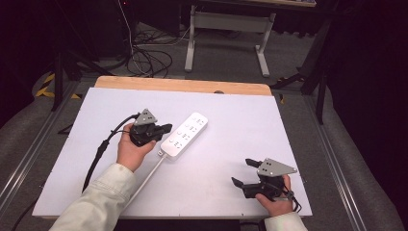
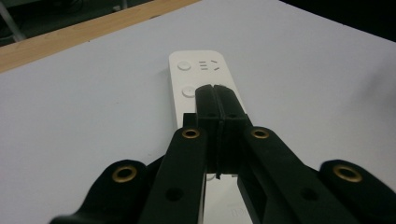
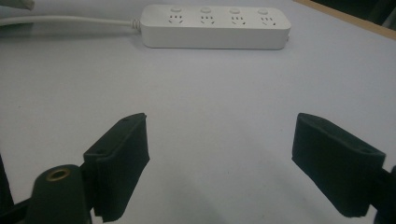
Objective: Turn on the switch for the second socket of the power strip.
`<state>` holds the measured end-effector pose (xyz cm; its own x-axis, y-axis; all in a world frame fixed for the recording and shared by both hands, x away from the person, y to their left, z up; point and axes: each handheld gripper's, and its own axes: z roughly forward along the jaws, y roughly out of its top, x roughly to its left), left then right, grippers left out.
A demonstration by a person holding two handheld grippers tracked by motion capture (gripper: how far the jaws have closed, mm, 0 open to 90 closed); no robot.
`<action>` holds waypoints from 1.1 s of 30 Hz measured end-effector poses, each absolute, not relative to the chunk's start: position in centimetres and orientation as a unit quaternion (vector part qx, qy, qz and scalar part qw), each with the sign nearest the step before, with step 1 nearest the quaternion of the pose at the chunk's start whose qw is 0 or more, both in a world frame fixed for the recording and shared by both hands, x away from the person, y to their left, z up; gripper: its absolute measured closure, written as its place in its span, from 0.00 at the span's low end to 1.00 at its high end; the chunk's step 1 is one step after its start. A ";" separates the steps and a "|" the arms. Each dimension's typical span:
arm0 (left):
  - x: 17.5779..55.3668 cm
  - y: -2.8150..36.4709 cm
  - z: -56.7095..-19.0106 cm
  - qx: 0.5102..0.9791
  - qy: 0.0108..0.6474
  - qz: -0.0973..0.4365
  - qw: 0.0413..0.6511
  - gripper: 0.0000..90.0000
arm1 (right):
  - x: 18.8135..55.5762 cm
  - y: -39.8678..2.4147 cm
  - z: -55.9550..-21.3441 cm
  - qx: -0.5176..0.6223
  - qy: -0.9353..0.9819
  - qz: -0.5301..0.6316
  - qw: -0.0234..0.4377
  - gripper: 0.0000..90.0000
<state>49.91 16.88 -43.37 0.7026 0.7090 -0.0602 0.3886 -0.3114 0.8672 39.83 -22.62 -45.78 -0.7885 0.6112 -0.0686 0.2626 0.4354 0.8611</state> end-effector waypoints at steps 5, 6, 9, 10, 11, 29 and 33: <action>50.6 16.5 -43.9 0.795 0.346 0.170 0.469 1.00 | 39.8 -22.6 -45.8 0.263 0.826 0.461 0.189 0.21; 50.9 16.3 -44.2 0.793 0.349 0.162 0.473 1.00 | 39.8 -22.7 -45.8 0.263 0.826 0.461 0.190 0.21; 51.2 16.1 -44.6 0.790 0.354 0.158 0.475 1.00 | 39.8 -22.7 -45.8 0.263 0.826 0.461 0.189 0.21; 51.4 16.1 -44.8 0.790 0.354 0.156 0.476 1.00 | 39.8 -22.7 -45.8 0.263 0.826 0.461 0.189 0.21; 51.5 16.0 -44.9 0.791 0.354 0.157 0.474 1.00 | 39.9 -22.7 -45.8 0.263 0.826 0.461 0.189 0.21; 53.1 14.4 -46.7 0.813 0.341 0.159 0.445 1.00 | 39.9 -22.7 -45.9 0.260 0.828 0.461 0.188 0.21; 53.3 14.2 -46.9 0.814 0.344 0.156 0.442 1.00 | 39.8 -22.7 -45.9 0.260 0.827 0.461 0.187 0.21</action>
